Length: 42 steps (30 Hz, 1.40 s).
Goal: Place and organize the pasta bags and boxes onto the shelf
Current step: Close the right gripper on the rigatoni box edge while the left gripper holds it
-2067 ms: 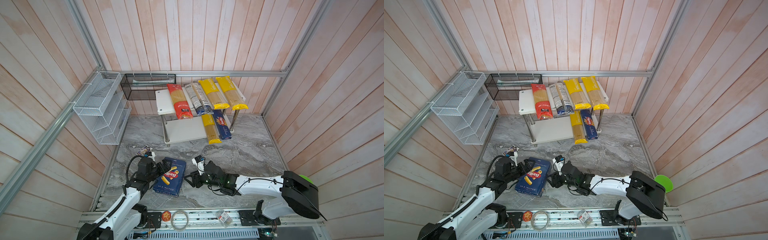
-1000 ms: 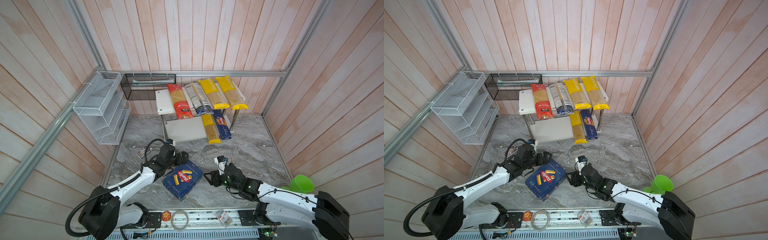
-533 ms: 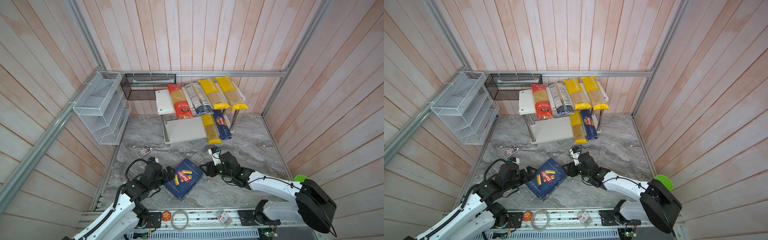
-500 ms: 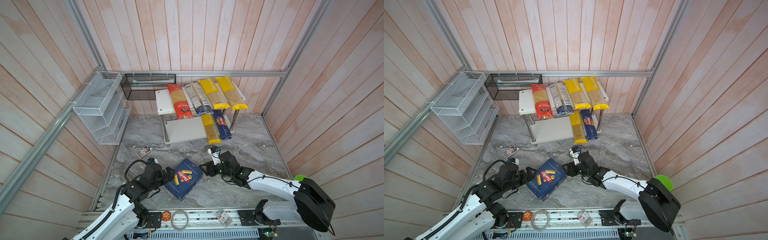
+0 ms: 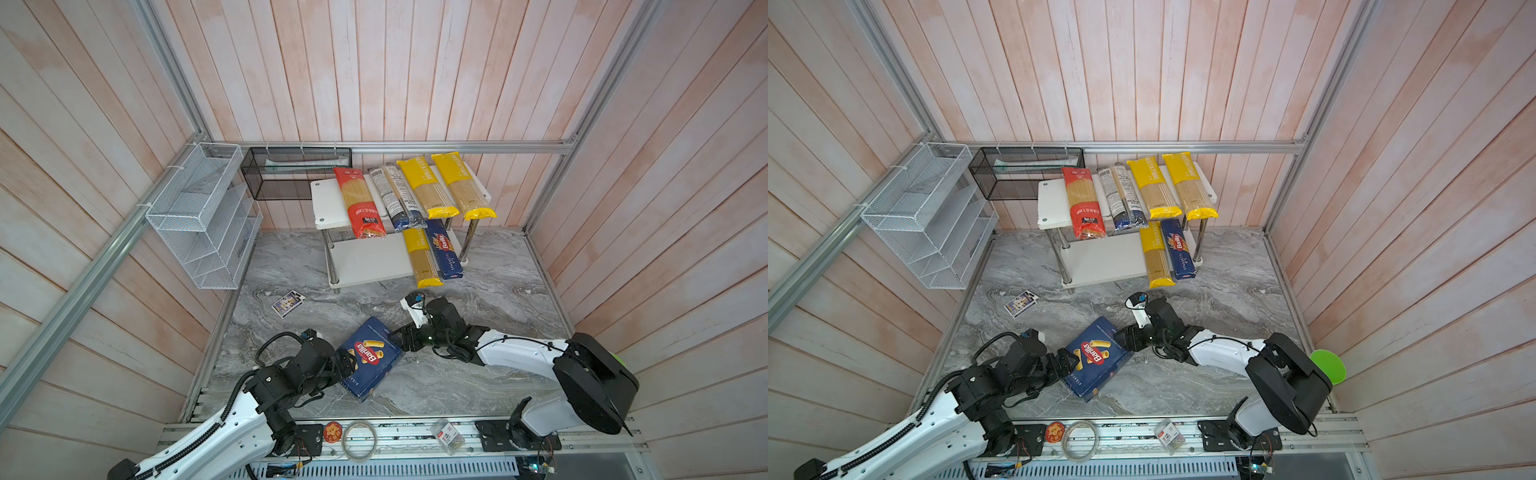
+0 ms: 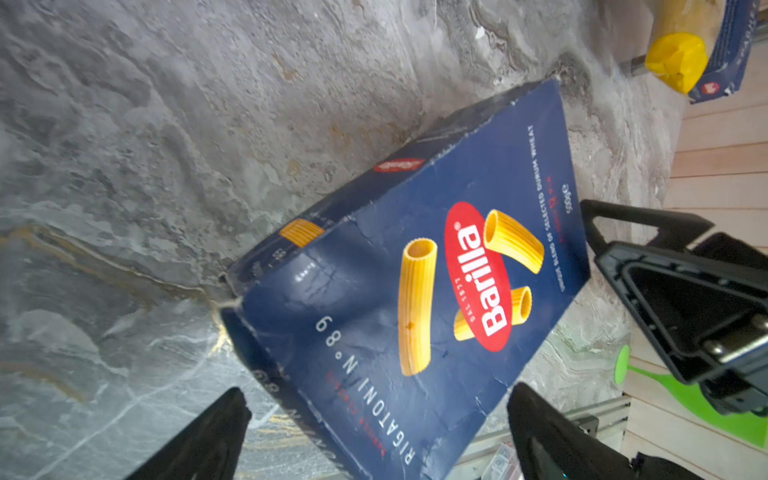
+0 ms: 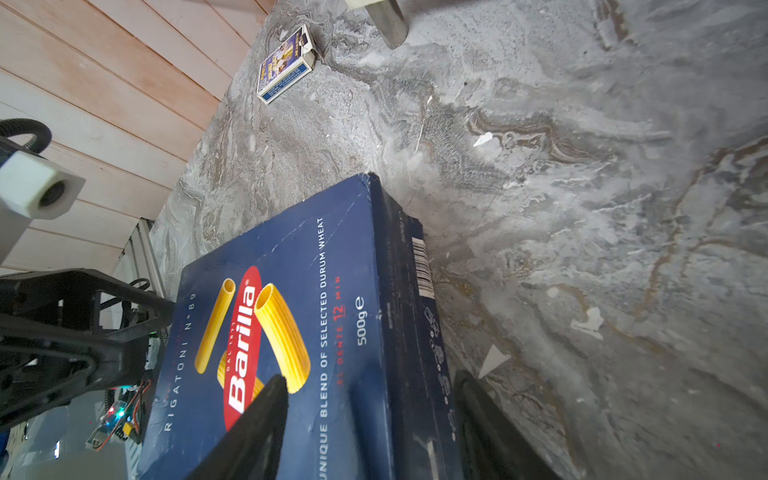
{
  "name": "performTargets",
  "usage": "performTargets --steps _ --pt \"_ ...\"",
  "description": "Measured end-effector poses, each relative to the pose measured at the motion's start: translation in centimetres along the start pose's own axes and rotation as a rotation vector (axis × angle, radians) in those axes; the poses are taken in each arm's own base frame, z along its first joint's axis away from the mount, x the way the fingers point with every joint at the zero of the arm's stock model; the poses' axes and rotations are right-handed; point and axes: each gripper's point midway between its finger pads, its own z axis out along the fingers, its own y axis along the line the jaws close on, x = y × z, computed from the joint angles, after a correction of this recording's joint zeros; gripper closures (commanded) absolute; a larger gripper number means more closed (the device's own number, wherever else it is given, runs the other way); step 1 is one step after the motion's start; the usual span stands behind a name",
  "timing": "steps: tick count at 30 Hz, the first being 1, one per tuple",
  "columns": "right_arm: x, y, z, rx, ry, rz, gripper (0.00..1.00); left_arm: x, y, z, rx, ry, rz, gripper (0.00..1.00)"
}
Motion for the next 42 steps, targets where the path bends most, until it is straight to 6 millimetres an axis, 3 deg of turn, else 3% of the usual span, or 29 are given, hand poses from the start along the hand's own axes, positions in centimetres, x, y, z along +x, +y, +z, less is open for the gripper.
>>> performTargets --steps 10,24,30,37,42 --pt "0.6 0.3 -0.3 -0.029 0.001 0.012 0.37 0.3 0.3 1.7 -0.02 0.0 0.024 0.0" --pt "2.3 1.7 -4.2 -0.071 -0.052 0.056 0.37 -4.5 -2.9 1.8 0.038 -0.178 0.156 0.0" --pt "2.1 1.4 -5.1 -0.037 -0.07 0.057 0.37 -6.0 -2.8 1.6 0.015 -0.207 0.158 0.0" --pt "1.5 -0.1 -5.0 0.04 -0.091 0.05 0.37 -5.1 -2.2 -0.4 0.025 -0.18 0.098 0.0" --pt "0.9 -0.5 -3.3 0.045 -0.049 0.036 0.37 -2.0 -0.3 0.7 0.045 -0.104 0.065 0.0"
